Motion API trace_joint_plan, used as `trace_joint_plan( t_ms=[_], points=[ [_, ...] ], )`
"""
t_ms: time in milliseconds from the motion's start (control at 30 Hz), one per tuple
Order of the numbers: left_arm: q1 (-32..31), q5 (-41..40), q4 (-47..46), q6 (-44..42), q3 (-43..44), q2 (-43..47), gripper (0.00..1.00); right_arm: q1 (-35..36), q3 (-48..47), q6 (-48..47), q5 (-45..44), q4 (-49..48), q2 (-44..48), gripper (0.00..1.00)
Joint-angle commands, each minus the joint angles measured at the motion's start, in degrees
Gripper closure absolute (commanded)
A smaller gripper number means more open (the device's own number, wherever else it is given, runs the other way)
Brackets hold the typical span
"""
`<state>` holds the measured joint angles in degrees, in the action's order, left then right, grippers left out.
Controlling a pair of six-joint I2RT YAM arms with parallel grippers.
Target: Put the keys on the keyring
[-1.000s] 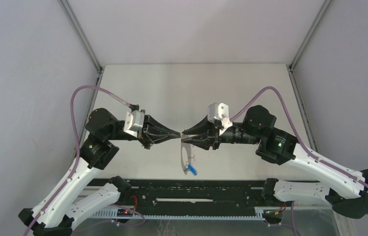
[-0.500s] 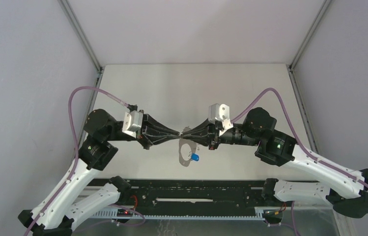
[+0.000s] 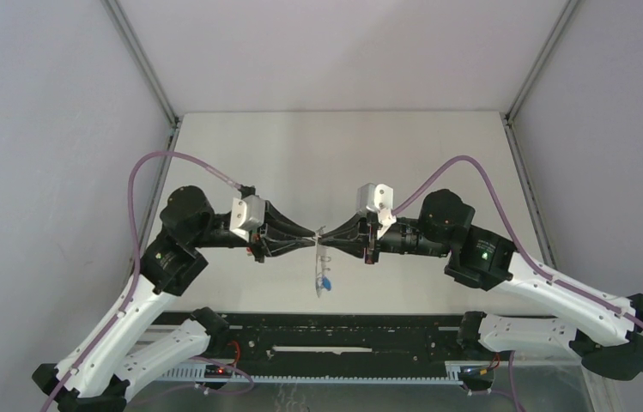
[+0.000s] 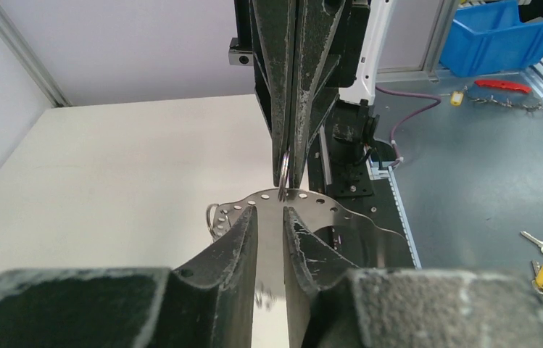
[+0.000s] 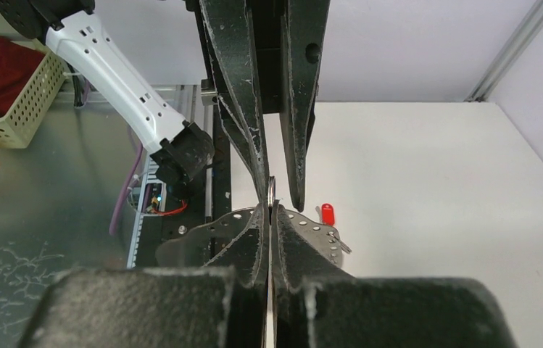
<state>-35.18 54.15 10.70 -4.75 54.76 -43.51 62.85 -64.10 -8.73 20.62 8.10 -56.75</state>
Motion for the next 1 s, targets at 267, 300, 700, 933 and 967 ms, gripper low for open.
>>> trace_joint_plan(
  t_ms=[267,300,700,933,967],
  points=[
    [0.1,2.8,1.0,-1.6,4.3,0.2,0.74,0.5,-2.1,-0.4,-0.4,-0.2,-1.3,1.00],
    [0.1,3.4,1.3,-1.8,4.3,0.2,0.75,0.5,-2.1,-0.4,-0.4,-0.3,-1.3,1.00],
    [0.1,2.9,4.4,-5.6,4.2,0.1,0.73,0.6,-2.1,-0.1,0.3,-0.3,-1.1,1.00],
    [0.2,2.6,3.8,-5.0,3.8,0.3,0.84,0.8,-2.0,0.0,0.6,-0.9,-1.5,1.00],
    [0.1,2.4,3.6,-4.8,3.7,0.3,0.86,0.9,-2.0,0.1,0.7,-1.1,-1.6,1.00]
  ],
)
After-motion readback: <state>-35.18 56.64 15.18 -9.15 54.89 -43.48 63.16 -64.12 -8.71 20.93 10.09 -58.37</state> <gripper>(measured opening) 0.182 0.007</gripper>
